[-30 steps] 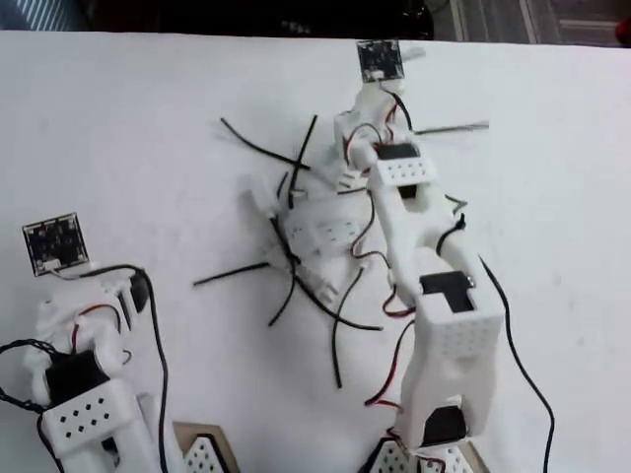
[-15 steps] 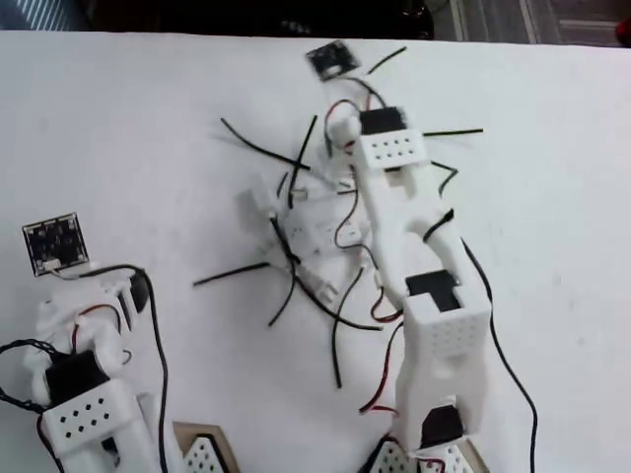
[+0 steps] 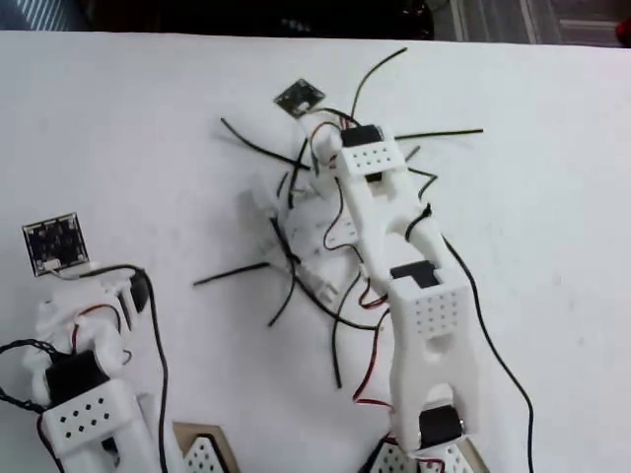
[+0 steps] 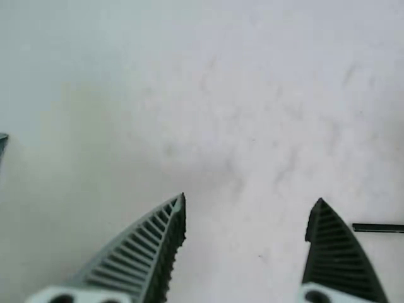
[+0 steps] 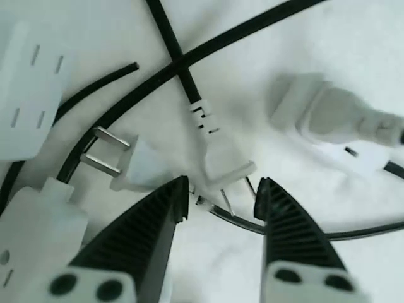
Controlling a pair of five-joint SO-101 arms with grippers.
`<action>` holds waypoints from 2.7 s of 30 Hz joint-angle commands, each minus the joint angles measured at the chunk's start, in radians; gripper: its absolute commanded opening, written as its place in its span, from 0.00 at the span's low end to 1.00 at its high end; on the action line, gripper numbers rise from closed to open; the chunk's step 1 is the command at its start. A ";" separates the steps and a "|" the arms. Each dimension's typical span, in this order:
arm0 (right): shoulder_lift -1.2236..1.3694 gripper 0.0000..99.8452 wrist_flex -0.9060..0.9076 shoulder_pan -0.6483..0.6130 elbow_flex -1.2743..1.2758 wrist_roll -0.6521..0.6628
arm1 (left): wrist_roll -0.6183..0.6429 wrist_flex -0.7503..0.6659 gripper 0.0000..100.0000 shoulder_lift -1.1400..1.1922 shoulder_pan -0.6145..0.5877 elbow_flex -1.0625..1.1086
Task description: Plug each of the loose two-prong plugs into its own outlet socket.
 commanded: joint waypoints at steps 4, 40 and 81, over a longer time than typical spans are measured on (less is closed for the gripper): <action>0.013 0.17 -0.036 -0.042 -0.041 0.008 | 0.002 -0.021 0.30 -0.015 0.001 -0.003; -0.311 0.02 0.616 0.097 -0.199 0.009 | 0.000 -0.021 0.30 -0.015 0.001 -0.003; -0.849 0.14 0.013 0.148 1.158 0.143 | 0.000 -0.051 0.30 -0.015 0.001 0.014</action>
